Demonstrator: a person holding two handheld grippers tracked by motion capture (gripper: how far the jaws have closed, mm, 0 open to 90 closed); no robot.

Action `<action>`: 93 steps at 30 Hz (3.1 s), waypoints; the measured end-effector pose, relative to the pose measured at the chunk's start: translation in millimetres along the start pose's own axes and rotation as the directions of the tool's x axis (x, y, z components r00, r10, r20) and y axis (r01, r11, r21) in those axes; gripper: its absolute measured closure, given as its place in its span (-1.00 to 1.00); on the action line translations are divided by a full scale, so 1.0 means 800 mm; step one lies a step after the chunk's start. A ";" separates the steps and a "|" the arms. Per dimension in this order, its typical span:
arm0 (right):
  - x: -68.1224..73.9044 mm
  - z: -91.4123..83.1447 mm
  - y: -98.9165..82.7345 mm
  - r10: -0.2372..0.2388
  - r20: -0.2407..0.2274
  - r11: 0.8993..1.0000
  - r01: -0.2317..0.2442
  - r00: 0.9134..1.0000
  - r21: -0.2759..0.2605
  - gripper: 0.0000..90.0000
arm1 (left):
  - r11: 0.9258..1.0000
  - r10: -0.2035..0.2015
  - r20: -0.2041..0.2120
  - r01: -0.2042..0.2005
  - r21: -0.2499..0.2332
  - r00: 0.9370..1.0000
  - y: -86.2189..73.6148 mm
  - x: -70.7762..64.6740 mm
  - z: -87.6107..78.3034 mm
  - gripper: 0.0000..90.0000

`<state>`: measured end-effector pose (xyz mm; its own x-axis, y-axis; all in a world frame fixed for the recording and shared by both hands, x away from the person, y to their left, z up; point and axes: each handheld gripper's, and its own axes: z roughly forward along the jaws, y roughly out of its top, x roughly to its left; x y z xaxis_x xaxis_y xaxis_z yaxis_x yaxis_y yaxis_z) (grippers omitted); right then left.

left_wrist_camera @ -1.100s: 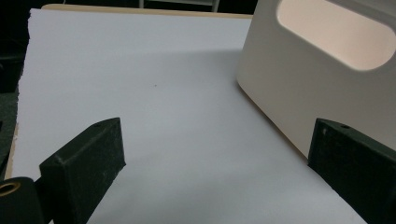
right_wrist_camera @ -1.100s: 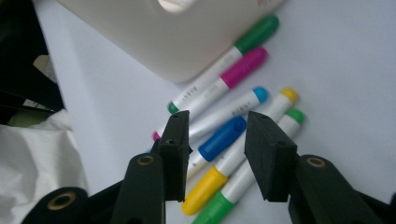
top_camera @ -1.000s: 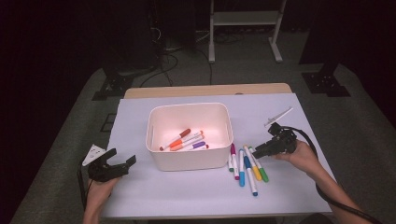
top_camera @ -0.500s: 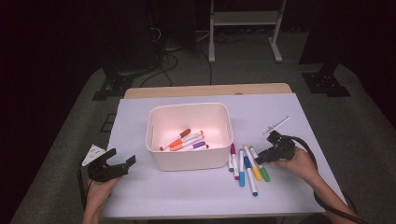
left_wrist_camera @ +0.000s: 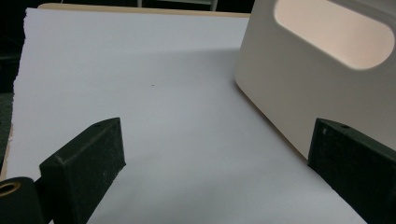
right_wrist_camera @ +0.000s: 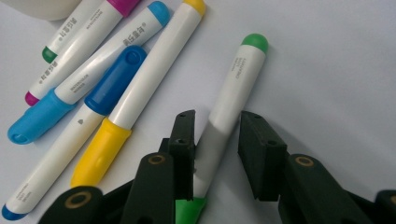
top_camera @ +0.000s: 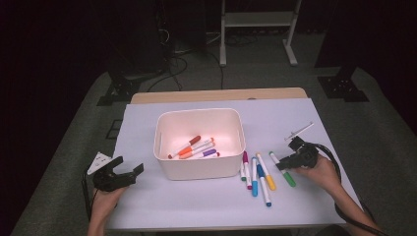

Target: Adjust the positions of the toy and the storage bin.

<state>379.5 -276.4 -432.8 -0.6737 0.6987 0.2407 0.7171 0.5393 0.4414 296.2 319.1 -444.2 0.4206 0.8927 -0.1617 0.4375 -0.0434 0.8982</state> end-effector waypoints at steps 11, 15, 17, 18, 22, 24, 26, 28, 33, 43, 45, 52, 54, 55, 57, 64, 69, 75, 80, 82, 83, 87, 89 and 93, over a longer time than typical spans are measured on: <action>-0.011 -0.005 -0.002 0.032 0.011 0.999 -0.032 0.999 0.000 0.68 | 1.000 -0.005 -0.001 0.005 -0.004 1.000 0.000 0.001 0.000 -0.94; -0.015 -0.006 -0.002 0.034 -0.008 0.999 -0.034 0.999 0.008 0.68 | 1.000 -0.005 -0.001 0.005 -0.004 1.000 0.000 0.001 0.000 -0.94; -0.016 -0.009 -0.002 0.045 -0.026 0.999 -0.045 0.999 0.004 0.68 | 1.000 -0.006 -0.002 0.006 -0.003 1.000 0.000 0.001 0.000 -0.94; -0.017 -0.011 -0.001 0.049 -0.041 0.999 -0.049 0.998 -0.002 0.68 | 1.000 -0.008 -0.002 0.008 -0.004 1.000 0.000 0.001 0.000 -0.94; -0.016 -0.023 0.002 0.046 -0.075 0.999 -0.047 0.996 -0.010 0.68 | 1.000 -0.006 -0.001 0.006 -0.004 1.000 0.000 0.001 0.000 -0.95; -0.012 -0.034 0.008 0.033 -0.096 0.999 -0.036 0.995 -0.025 0.68 | 1.000 -0.004 -0.001 0.004 -0.004 1.000 0.000 0.001 0.000 -0.95; -0.007 -0.045 0.014 0.025 -0.119 0.999 -0.030 0.993 -0.037 0.68 | 1.000 -0.004 0.000 0.004 -0.004 1.000 0.001 0.001 0.000 -0.94; -0.001 -0.057 0.023 0.007 -0.144 0.999 -0.014 0.990 -0.045 0.68 | 1.000 -0.002 -0.001 0.002 -0.004 1.000 0.001 0.001 0.000 -0.95; 0.023 -0.088 0.052 -0.055 -0.193 0.997 0.043 0.980 -0.063 0.68 | 1.000 -0.001 0.000 0.001 -0.006 1.000 0.001 0.001 0.000 -0.94; 0.076 -0.133 0.113 -0.175 -0.241 0.984 0.158 0.955 -0.087 0.68 | 1.000 -0.001 0.003 0.001 -0.011 1.000 0.002 0.000 0.000 -0.94; 0.088 -0.135 0.126 -0.199 -0.251 0.979 0.184 0.947 -0.083 0.68 | 1.000 -0.004 0.004 0.004 -0.010 1.000 0.002 0.000 0.000 -0.94; 0.125 -0.121 0.169 -0.257 -0.301 0.966 0.251 0.918 -0.059 0.68 | 1.000 -0.005 0.007 0.005 -0.012 1.000 0.002 0.000 0.000 -0.94; 0.132 -0.115 0.178 -0.282 -0.308 0.959 0.279 0.909 -0.054 0.68 | 1.000 -0.004 0.008 0.004 -0.013 1.000 0.002 0.001 0.000 -0.94; 0.139 -0.111 0.186 -0.291 -0.314 0.956 0.291 0.904 -0.048 0.68 | 1.000 -0.006 0.008 0.006 -0.014 1.000 0.002 0.001 -0.001 -0.94; 0.147 -0.106 0.195 -0.303 -0.323 0.951 0.306 0.897 -0.042 0.68 | 1.000 -0.007 0.007 0.008 -0.016 1.000 0.002 0.002 -0.001 -0.94; 0.174 -0.087 0.230 -0.350 -0.344 0.931 0.366 0.871 -0.019 0.68 | 1.000 -0.007 0.011 0.008 -0.020 1.000 0.003 0.001 -0.001 -0.94; 0.191 -0.070 0.249 -0.374 -0.360 0.916 0.401 0.854 -0.001 0.68 | 1.000 -0.008 0.012 0.008 -0.024 1.000 0.003 0.002 -0.001 -0.94; 0.198 -0.044 0.265 -0.381 -0.376 0.909 0.416 0.845 0.012 0.68 | 1.000 -0.008 0.013 0.008 -0.025 1.000 0.003 0.003 -0.002 -0.94; 0.200 -0.019 0.274 -0.385 -0.398 0.902 0.430 0.833 0.027 0.68 | 1.000 -0.008 0.016 0.009 -0.027 1.000 0.004 0.003 0.000 -0.94; 0.203 -0.008 0.276 -0.381 -0.402 0.899 0.435 0.833 0.048 0.68 | 1.000 -0.006 0.016 0.007 -0.026 1.000 0.004 0.002 0.000 -0.94; 0.204 -0.002 0.277 -0.385 -0.404 0.895 0.443 0.830 0.058 0.68 | 1.000 -0.006 0.016 0.006 -0.026 1.000 0.004 0.002 0.000 -0.94; 0.210 0.021 0.279 -0.384 -0.412 0.886 0.455 0.826 0.089 0.68 | 1.000 -0.003 0.017 0.004 -0.026 1.000 0.004 0.003 -0.001 -0.94; 0.212 0.029 0.279 -0.385 -0.411 0.881 0.462 0.826 0.104 0.68 | 1.000 -0.001 0.016 0.002 -0.027 1.000 0.004 0.004 -0.001 -0.94; 0.218 0.045 0.279 -0.384 -0.414 0.872 0.471 0.825 0.131 0.68 | 1.000 -0.002 0.015 0.002 -0.028 1.000 0.004 0.004 -0.002 -0.94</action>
<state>428.4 -16.9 -323.2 -0.9054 0.1752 0.3868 0.3314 0.8611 0.3857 297.6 322.4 -441.1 0.4320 0.8859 -0.1693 0.4160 -0.0291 0.9089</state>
